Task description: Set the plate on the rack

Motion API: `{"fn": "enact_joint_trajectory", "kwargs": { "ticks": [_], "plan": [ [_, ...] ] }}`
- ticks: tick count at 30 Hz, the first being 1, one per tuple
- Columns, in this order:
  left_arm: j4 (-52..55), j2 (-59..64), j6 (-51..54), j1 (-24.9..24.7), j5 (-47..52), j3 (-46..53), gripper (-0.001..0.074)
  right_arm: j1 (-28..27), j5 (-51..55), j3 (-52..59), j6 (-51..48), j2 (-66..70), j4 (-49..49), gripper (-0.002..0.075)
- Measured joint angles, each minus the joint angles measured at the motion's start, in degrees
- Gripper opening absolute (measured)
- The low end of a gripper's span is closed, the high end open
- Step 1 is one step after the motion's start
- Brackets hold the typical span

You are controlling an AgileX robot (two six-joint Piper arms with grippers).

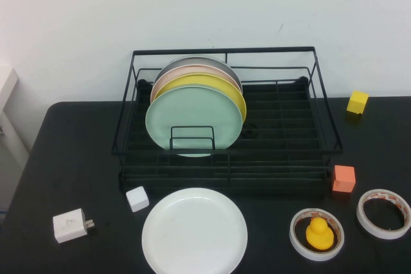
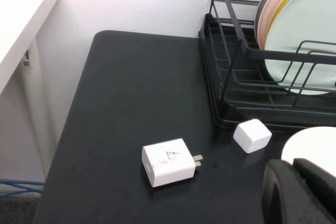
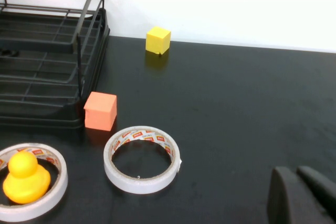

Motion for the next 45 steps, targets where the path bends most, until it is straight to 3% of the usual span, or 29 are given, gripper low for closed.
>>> {"fn": "enact_joint_trajectory", "kwargs": {
  "ticks": [10,14,23,30,38,45],
  "plan": [
    [-0.37,0.00,0.00,0.00,0.00,0.00,-0.0003,0.00,0.00,0.00,0.00,0.00,0.00,-0.0002],
    [-0.86,0.00,0.49,0.00,-4.87,0.23,-0.0003,0.00,-4.15,0.59,0.00,0.00,0.00,-0.0002],
    [-0.64,0.00,4.27,0.00,-40.42,0.23,-0.0003,0.00,-34.82,0.60,0.00,0.00,0.00,-0.0002],
    [-0.64,-0.13,4.50,0.00,-58.09,0.23,-0.0003,0.00,-51.47,0.60,0.00,0.00,0.00,-0.0002],
    [-0.05,-0.13,0.53,0.00,-63.87,0.23,-0.0003,0.00,-54.01,0.60,1.14,0.00,2.09,-0.0002],
    [-0.89,-0.13,-1.24,0.00,-60.91,-1.03,-0.0002,0.00,-56.14,0.60,0.95,0.00,4.90,-0.0002]
  ]
}}
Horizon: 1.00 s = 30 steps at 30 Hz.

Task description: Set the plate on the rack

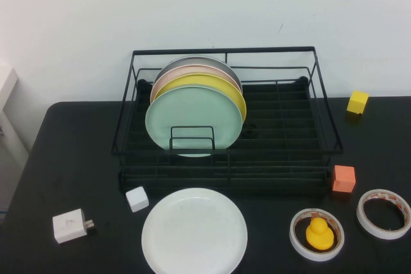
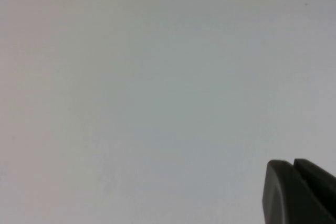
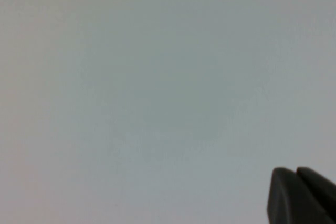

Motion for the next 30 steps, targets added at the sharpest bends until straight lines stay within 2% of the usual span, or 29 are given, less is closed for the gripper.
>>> {"fn": "enact_joint_trajectory", "kwargs": {
  "ticks": [4,12,19,24,30],
  "plan": [
    [-0.17,0.00,-0.01,0.00,13.47,-10.00,-0.0002,0.00,6.27,-2.69,-0.78,0.00,-0.34,-0.0002],
    [-0.39,6.84,5.90,0.00,47.40,-32.68,-0.0002,0.00,33.15,-19.05,-0.90,0.82,-7.14,-0.0002],
    [-0.19,16.80,5.33,0.00,70.80,-42.62,-0.0002,0.00,55.05,-28.26,-1.08,9.73,-5.05,-0.0002],
    [-0.52,25.01,4.74,0.00,82.16,-42.90,-0.0003,0.00,67.61,-30.22,-8.78,19.43,6.30,-0.0002],
    [-2.68,30.90,2.94,0.00,88.01,-42.90,-0.0003,0.00,77.22,-30.22,-32.81,34.35,33.39,-0.0002]
  ]
}}
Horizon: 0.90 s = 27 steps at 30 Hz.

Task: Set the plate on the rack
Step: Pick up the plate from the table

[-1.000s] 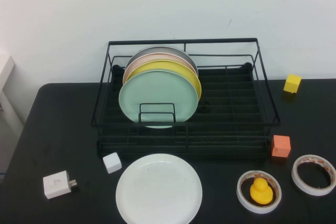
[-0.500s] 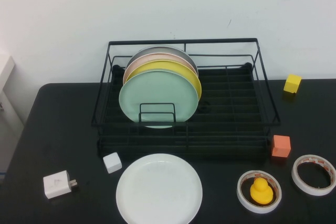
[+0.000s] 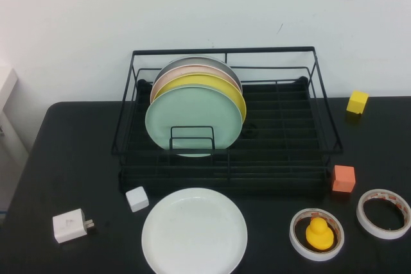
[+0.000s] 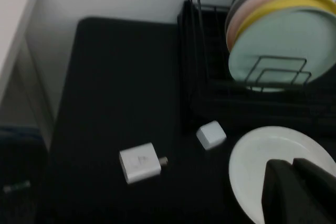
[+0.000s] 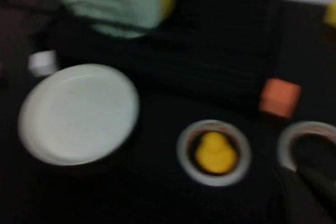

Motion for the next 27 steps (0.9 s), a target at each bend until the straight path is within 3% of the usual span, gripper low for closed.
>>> {"fn": "enact_joint_trajectory", "kwargs": {
  "ticks": [5,10,13,16,21,27],
  "plan": [
    [-3.36,1.47,-1.93,0.00,1.36,0.17,-0.0003,0.00,0.16,0.97,-20.18,13.01,20.85,-0.0002],
    [-5.88,1.59,-2.42,0.00,1.58,4.28,-0.0003,1.64,1.26,1.93,-31.74,26.12,32.67,-0.0002],
    [-6.02,1.59,-4.14,0.00,1.71,8.82,-0.0003,6.53,-0.85,2.18,-33.85,32.41,36.06,-0.0002],
    [-6.02,1.59,-6.31,0.00,1.31,12.85,-0.0003,14.75,-5.47,2.18,-36.35,38.03,41.18,-0.0002],
    [-6.34,1.59,-8.03,0.00,-1.61,17.89,-0.0003,27.74,-14.96,1.70,-48.32,48.31,58.60,-0.0002],
    [-7.22,1.67,-8.01,0.00,-4.02,18.51,-0.0003,31.26,-11.76,-4.30,-50.69,62.13,62.80,-0.0002]
  ]
}}
